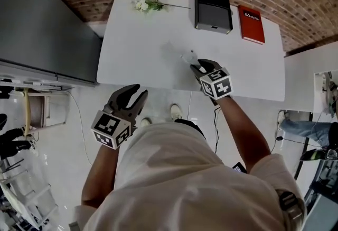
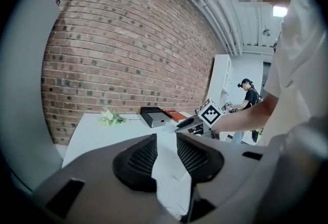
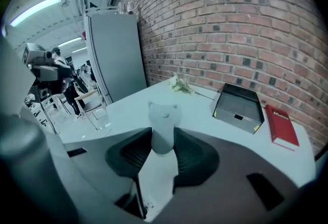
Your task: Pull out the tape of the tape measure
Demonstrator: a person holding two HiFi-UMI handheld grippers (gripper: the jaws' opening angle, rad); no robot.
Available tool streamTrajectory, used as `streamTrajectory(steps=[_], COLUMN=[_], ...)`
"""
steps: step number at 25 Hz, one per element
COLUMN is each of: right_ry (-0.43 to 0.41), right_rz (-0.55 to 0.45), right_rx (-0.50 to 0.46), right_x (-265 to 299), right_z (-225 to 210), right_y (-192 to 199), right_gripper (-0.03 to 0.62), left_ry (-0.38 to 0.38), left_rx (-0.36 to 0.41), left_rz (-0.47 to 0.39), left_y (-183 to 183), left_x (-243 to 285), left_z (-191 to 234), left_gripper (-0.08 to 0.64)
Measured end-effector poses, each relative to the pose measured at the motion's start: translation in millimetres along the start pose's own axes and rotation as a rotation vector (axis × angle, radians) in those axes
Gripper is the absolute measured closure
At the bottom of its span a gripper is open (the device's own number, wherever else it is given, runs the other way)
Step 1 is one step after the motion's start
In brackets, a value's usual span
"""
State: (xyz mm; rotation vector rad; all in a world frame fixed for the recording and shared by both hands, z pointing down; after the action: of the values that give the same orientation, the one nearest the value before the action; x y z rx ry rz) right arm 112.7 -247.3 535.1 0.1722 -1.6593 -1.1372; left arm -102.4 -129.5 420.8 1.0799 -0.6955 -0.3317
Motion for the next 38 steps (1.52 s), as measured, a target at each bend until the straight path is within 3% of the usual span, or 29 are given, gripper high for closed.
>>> streamTrajectory(steps=[9,17,29,38], right_ry=[-0.051,-0.116,-0.167,-0.166], right_rz=[-0.076,-0.103,-0.092,-0.077], right_rx=[-0.042,-0.074,-0.13,-0.112], right_x=[-61.6,-93.6,-116.8,-126.3], right_z=[66.8,132.9,220.5,251.7], right_y=[-56.3,-83.0,-75.1,-59.5], right_gripper=[0.456,0.456,0.454,0.456], left_ry=[0.067,0.124,0.194,0.208], left_rx=[0.045,0.11,0.195,0.21], left_rz=[-0.016,-0.027,-0.023,-0.016], left_y=[-0.6,-6.3,5.3,23.8], left_x=[-23.3,-39.9,-65.3,-83.4], left_z=[6.0,6.8,-5.7,-15.2], left_gripper=[0.442,0.442,0.457,0.528])
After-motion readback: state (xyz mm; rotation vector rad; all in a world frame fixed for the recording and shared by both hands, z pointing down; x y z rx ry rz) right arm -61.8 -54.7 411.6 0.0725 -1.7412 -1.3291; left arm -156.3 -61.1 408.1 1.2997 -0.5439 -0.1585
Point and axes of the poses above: the fingertips, and each gripper's own axes: x forward along the fingers, z to its left, y out of its underside, the point moved 3 cm from there along -x, backward along the fingers, and after that the axes turned 9 degrees about y, right-handed, at the moved point
